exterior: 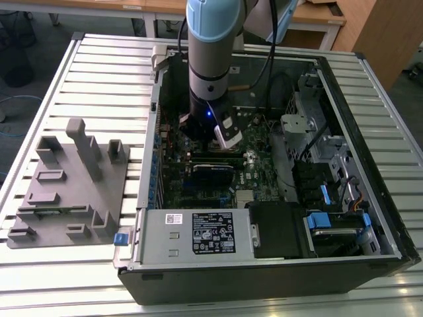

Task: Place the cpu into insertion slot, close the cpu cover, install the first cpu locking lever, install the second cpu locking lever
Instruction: 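Install the second cpu locking lever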

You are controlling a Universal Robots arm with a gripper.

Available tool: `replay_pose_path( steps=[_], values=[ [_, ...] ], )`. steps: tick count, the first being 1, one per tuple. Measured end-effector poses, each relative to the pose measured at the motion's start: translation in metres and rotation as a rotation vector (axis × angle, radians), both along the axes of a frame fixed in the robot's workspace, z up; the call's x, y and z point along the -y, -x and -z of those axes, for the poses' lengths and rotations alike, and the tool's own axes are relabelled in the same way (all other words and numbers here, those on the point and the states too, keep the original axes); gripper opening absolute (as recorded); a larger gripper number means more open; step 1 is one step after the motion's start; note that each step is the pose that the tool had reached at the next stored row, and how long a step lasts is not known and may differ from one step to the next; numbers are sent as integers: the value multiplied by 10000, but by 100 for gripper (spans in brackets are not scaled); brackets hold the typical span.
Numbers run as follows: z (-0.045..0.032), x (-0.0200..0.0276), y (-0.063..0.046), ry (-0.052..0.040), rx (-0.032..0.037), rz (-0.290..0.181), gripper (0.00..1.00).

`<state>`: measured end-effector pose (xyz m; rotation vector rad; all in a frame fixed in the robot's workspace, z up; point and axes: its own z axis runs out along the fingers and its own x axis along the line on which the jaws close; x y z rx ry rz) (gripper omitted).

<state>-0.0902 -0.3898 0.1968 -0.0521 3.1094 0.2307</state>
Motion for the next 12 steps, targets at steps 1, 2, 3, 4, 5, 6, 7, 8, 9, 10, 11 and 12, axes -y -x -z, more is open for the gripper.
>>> replay_pose_path(
  steps=[1,2,3,4,5,6,7,8,9,10,11,12],
  values=[
    [2,3,2,-6,0,0,10],
    [4,5,3,-15,0,-1,10],
    [6,8,4,-22,0,-1,10],
    [8,9,6,-29,0,0,10],
    [10,10,7,-33,1,-1,10],
    [11,12,9,-36,0,-2,10],
    [13,13,11,-37,0,-1,10],
    [14,14,13,-37,0,-1,10],
    [15,15,13,-37,0,-1,10],
    [16,17,14,-38,0,-1,10],
    [18,18,15,-38,0,0,10],
    [19,20,16,-37,-1,0,10]
  ],
)
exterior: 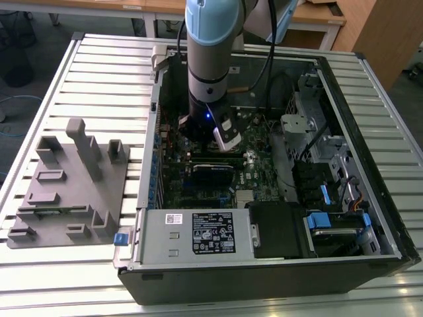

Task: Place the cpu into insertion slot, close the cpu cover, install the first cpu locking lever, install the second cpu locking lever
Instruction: 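Install the second cpu locking lever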

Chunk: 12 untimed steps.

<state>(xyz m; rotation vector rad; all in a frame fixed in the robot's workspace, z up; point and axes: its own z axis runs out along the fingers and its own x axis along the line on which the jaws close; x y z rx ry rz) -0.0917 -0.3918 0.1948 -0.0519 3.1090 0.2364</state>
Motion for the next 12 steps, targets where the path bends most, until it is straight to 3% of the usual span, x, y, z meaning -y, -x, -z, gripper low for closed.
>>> replay_pose_path(
  steps=[12],
  values=[
    [-10,5,2,-1,1,-1,10]
  ],
)
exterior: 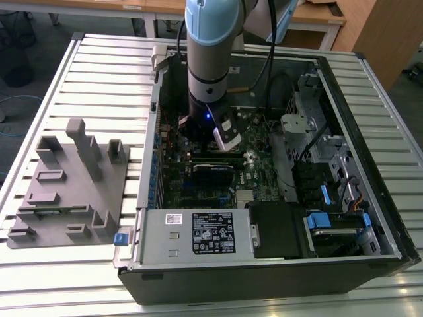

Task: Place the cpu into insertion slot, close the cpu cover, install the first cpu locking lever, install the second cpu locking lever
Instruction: 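Install the second cpu locking lever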

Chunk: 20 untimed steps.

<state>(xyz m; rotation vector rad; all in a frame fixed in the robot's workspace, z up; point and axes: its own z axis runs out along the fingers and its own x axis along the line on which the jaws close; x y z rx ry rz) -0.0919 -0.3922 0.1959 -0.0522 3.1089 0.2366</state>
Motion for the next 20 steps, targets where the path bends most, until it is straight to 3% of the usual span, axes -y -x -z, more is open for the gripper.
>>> replay_pose_path(
  steps=[13,20],
  values=[
    [-227,0,0,5,-1,5,10],
    [-274,-14,-2,133,0,34,10]
  ],
)
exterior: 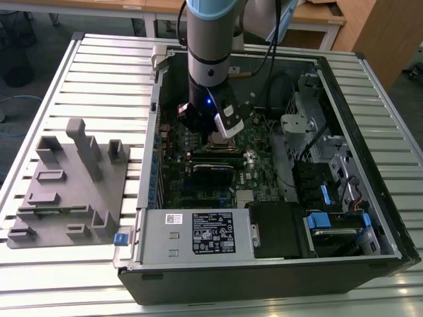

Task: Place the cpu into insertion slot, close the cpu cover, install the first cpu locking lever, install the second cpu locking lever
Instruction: 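Install the second cpu locking lever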

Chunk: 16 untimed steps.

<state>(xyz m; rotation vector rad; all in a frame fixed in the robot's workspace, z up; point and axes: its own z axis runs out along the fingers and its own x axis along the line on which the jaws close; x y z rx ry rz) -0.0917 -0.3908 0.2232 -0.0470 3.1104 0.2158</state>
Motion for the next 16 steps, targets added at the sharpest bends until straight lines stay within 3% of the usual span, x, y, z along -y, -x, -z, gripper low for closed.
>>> replay_pose_path(
  steps=[5,16],
  values=[
    [0,-58,-51,115,-1,84,10],
    [7,-150,-221,209,-2,426,10]
  ],
)
